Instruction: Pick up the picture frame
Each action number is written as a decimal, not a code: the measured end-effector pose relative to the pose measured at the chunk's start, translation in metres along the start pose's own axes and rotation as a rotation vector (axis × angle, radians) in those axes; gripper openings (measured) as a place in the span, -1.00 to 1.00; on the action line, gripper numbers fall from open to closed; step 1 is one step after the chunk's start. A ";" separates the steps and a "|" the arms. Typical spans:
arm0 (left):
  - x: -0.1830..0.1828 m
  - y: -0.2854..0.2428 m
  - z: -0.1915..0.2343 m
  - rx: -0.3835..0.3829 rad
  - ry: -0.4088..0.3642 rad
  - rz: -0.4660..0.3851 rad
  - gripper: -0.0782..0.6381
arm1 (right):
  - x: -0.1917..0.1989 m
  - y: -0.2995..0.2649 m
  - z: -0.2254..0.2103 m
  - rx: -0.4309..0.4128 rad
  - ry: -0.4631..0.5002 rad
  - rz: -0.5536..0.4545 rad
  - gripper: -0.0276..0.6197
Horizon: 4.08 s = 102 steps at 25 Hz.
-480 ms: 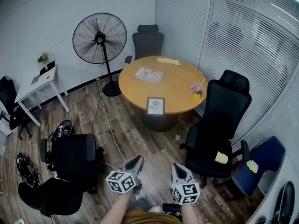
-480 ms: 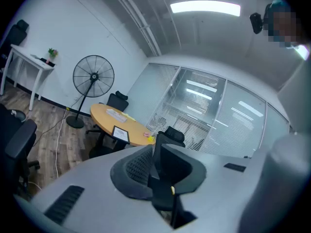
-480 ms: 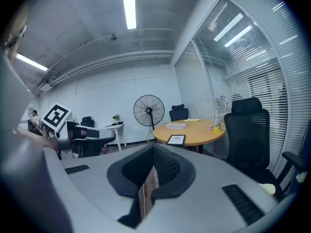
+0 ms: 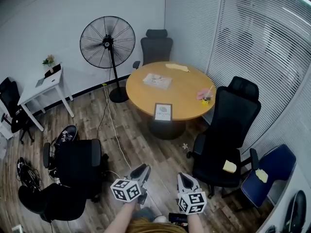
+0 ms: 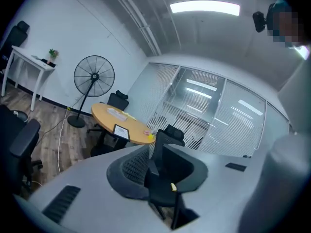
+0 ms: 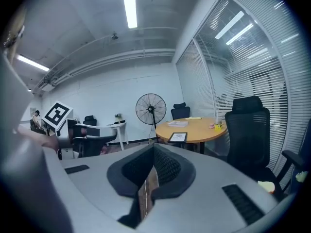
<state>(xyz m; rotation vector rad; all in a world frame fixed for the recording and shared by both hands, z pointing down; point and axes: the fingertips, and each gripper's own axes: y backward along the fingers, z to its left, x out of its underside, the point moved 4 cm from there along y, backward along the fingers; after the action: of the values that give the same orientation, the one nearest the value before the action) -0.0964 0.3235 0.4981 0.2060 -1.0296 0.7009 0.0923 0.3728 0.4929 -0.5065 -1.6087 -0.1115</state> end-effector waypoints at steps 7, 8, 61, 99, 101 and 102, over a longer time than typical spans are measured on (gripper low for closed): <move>-0.001 -0.018 0.002 0.025 0.001 0.032 -0.48 | -0.001 -0.006 -0.009 0.012 0.038 0.032 -0.88; 0.000 -0.022 0.004 0.026 0.008 0.036 -0.46 | -0.001 -0.009 -0.012 0.015 0.037 0.035 -0.88; -0.118 -0.391 0.253 0.065 0.268 0.200 -0.44 | -0.057 -0.379 -0.212 0.180 -0.034 0.178 -0.88; 0.012 -0.458 0.322 -0.002 0.682 0.473 -0.17 | 0.035 -0.471 -0.274 0.032 -0.102 0.493 -0.88; 0.016 -0.460 0.323 0.009 0.744 0.446 -0.18 | 0.038 -0.470 -0.278 0.036 -0.106 0.499 -0.87; 0.017 -0.461 0.323 0.013 0.778 0.430 -0.21 | 0.039 -0.470 -0.280 0.037 -0.107 0.501 -0.87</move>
<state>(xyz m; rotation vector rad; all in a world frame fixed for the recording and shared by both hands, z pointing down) -0.0348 -0.1743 0.7536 -0.2777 -0.3140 1.0629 0.1690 -0.1404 0.6691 -0.8822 -1.5387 0.3254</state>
